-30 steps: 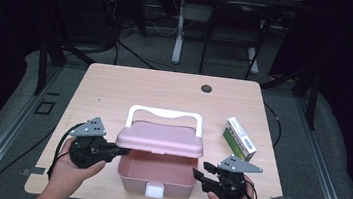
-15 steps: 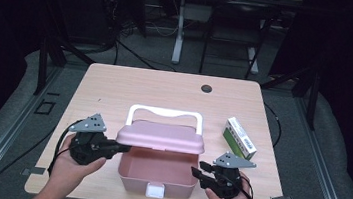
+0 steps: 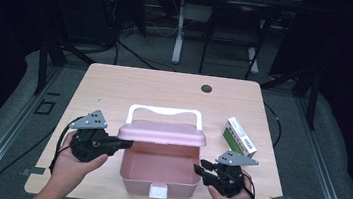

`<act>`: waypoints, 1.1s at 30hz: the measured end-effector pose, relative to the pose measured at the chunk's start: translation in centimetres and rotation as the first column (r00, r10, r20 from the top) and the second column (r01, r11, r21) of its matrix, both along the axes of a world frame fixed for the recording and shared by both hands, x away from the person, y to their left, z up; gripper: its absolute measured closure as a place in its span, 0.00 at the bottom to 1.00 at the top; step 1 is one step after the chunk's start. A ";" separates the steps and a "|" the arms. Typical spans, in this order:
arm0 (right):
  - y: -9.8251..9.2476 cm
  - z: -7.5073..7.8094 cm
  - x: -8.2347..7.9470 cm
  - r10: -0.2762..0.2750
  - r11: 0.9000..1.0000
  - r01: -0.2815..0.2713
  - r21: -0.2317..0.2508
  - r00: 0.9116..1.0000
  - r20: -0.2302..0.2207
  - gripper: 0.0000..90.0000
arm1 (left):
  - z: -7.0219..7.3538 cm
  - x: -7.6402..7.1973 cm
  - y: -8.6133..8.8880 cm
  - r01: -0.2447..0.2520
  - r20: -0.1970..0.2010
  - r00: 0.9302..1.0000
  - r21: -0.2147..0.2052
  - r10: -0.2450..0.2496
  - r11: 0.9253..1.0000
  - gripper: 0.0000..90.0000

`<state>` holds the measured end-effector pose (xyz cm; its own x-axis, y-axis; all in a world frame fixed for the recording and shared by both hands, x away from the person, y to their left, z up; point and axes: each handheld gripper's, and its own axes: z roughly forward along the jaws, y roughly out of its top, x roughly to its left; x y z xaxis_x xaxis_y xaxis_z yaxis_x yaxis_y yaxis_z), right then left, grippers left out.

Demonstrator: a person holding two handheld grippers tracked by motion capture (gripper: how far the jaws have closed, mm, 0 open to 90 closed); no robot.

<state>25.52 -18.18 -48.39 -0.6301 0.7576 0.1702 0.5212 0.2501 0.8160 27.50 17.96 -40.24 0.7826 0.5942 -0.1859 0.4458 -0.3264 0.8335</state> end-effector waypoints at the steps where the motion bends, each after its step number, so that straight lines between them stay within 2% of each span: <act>1: 0.0 0.0 0.1 -0.002 1.000 0.002 0.002 1.000 -0.007 0.75 | 0.0 0.0 -0.1 -0.002 0.001 1.000 0.003 0.002 1.000 1.00; 6: 0.0 0.0 0.0 -0.007 1.000 0.007 -0.001 1.000 -0.007 0.74 | 0.2 0.0 -0.1 -0.003 0.003 1.000 0.012 0.003 1.000 1.00; 7: -0.1 0.2 -0.1 -0.009 1.000 0.009 0.015 1.000 -0.003 0.73 | 0.2 0.1 -0.1 -0.004 0.007 1.000 0.011 0.004 1.000 1.00; 11: -0.2 0.5 -0.4 -0.001 1.000 0.000 0.021 1.000 0.021 0.74 | 0.4 0.3 -0.1 -0.005 0.013 1.000 0.006 0.005 1.000 1.00; 13: -0.3 0.8 -0.6 0.003 1.000 -0.004 0.027 0.999 0.037 0.77 | 0.4 0.3 0.0 -0.005 0.015 1.000 0.000 0.005 1.000 1.00; 14: -0.4 1.0 -0.9 0.010 0.999 -0.012 0.040 0.999 0.053 0.82 | 0.4 0.4 -0.1 -0.008 0.020 1.000 0.000 0.008 1.000 1.00; 16: -0.4 1.1 -1.0 0.015 0.999 -0.018 0.045 0.998 0.057 0.84 | 0.5 0.5 -0.1 -0.010 0.021 1.000 -0.004 0.010 1.000 1.00; 17: -0.3 1.1 -1.2 0.036 0.998 -0.039 0.053 0.998 0.060 0.87 | 0.5 0.5 -0.1 -0.014 0.020 1.000 -0.006 0.014 1.000 1.00; 18: -0.3 1.1 -1.2 0.036 0.998 -0.039 0.053 0.998 0.060 0.87 | 0.5 0.5 -0.1 -0.014 0.020 1.000 -0.006 0.014 1.000 1.00; 19: 0.1 1.1 -1.3 0.069 0.997 -0.071 0.043 0.996 0.060 0.91 | 0.6 0.7 0.0 -0.015 0.024 1.000 -0.007 0.015 1.000 1.00; 21: 0.4 1.1 -1.3 0.082 0.996 -0.084 0.032 0.995 0.064 0.93 | 0.6 0.7 0.0 -0.017 0.023 1.000 -0.005 0.017 1.000 1.00; 23: 1.1 0.7 -1.3 0.122 0.992 -0.123 0.004 0.991 0.050 0.98 | 0.7 0.8 0.0 -0.018 0.021 1.000 -0.004 0.018 1.000 1.00; 27: 1.6 0.4 -1.2 0.128 0.992 -0.127 -0.025 0.991 0.038 1.00 | 0.8 0.8 -0.1 -0.022 0.025 0.999 0.002 0.022 1.000 1.00; 33: 1.7 -0.1 -1.1 0.123 0.992 -0.123 -0.011 0.992 0.013 1.00 | 0.9 0.9 -0.1 -0.023 0.029 0.999 0.000 0.023 1.000 1.00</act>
